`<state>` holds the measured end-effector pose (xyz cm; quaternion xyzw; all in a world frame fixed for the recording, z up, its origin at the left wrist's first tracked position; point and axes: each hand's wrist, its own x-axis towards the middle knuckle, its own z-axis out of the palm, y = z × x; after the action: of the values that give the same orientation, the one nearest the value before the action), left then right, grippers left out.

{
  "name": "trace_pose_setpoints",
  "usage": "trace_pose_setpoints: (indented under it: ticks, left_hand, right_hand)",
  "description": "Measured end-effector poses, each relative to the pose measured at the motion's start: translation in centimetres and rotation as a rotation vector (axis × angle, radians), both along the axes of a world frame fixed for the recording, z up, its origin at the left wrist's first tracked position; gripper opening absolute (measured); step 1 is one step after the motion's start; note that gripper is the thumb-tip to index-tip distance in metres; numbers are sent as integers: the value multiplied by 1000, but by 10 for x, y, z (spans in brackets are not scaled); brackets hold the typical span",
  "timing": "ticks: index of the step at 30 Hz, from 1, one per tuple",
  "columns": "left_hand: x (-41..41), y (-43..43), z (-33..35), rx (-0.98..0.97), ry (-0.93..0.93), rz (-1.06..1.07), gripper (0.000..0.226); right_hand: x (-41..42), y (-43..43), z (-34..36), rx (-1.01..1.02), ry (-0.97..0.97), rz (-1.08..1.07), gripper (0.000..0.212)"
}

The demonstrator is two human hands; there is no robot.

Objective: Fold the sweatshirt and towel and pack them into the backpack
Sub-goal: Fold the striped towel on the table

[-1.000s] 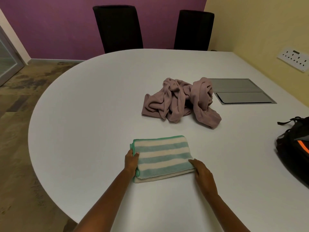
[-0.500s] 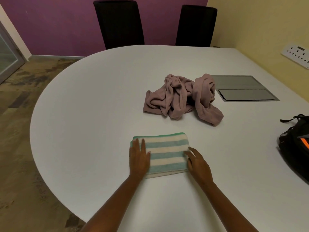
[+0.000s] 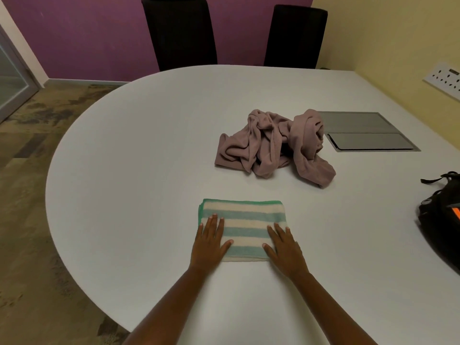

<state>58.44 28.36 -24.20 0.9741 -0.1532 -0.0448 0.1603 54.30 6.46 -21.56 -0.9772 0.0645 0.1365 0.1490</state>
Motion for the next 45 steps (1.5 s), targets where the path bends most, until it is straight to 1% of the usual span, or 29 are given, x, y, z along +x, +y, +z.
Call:
trace_pose_setpoints:
  ticks: [2,3,5,8,10,12,13,15,18,19,20,21,22,23,24,25,26,27,29,31,33,34,36,38,41,44,45]
  left_hand:
    - [12,5,-1,17,-16,-12,66]
    - [16,7,0,21,-42,-22,66]
    - [21,9,-1,10,-70,-44,66]
    - [15,7,-5,-2,-100,-37,64]
    - [8,5,-3,3,-97,0,61]
    - [2,2,-4,-5,-135,22,58]
    - [-1,-1,-6,-11,-160,-5,55]
    - [-11,-12,-10,-36,-208,-114,53]
    - [-22,-27,-15,-49,-204,-249,53]
    - [-25,-31,-13,-124,-190,-257,52]
    - [-26,-35,-8,-310,-151,-211,51]
    - [-25,-38,3,-538,-67,-86,46]
    - [-22,-40,13,-796,120,83,34]
    - [-16,-41,22,-994,290,271,25]
    - [-7,-41,30,-1135,393,446,24]
    - [1,-38,38,-1270,500,569,24]
    - [9,-33,41,-1386,600,642,24]
    - [15,-26,45,-1462,689,681,27]
    - [23,-13,53,-1528,798,733,38]
    - [29,1,54,-1543,847,741,50]
    - [31,12,56,-1530,887,694,60]
    - [32,16,56,-1511,897,664,61]
    - [31,22,60,-1445,878,634,52]
    - [34,27,55,-1257,770,600,37]
    - [36,28,51,-951,554,521,33]
    - [35,24,51,-774,411,440,32]
    - [34,22,49,-727,371,425,32]
  right_hand:
    - [-1,1,1,53,-29,-35,129]
    - [-2,3,4,98,-42,-57,122]
    - [-4,7,7,201,-109,-131,99]
    - [0,9,20,382,-194,-379,66]
    - [7,4,24,500,-157,-565,58]
    - [16,-3,28,629,-46,-710,54]
    - [19,-4,31,722,0,-760,50]
    - [25,-4,39,900,44,-817,41]
    - [34,5,54,1029,0,-793,27]
    - [37,11,61,1058,-21,-762,23]
    - [41,19,68,1069,-42,-724,23]
    - [45,29,75,1052,-57,-685,28]
    - [47,38,81,1026,-62,-647,35]
    - [50,47,85,995,-66,-610,39]
    - [52,57,90,965,-76,-574,38]
    - [54,66,92,924,-94,-536,34]
    - [54,75,94,877,-112,-493,29]
    - [54,84,94,828,-127,-443,27]
    - [52,104,94,751,-152,-340,30]
    - [49,125,89,717,-145,-244,36]
    - [48,142,81,666,-79,-182,43]
    - [47,147,77,635,-46,-145,41]
    - [44,153,68,564,-42,-61,25]
    - [41,150,62,527,-87,-20,24]
    - [38,137,57,390,-174,11,27]
    - [39,126,53,210,-318,74,32]
    - [40,123,52,202,-272,86,35]
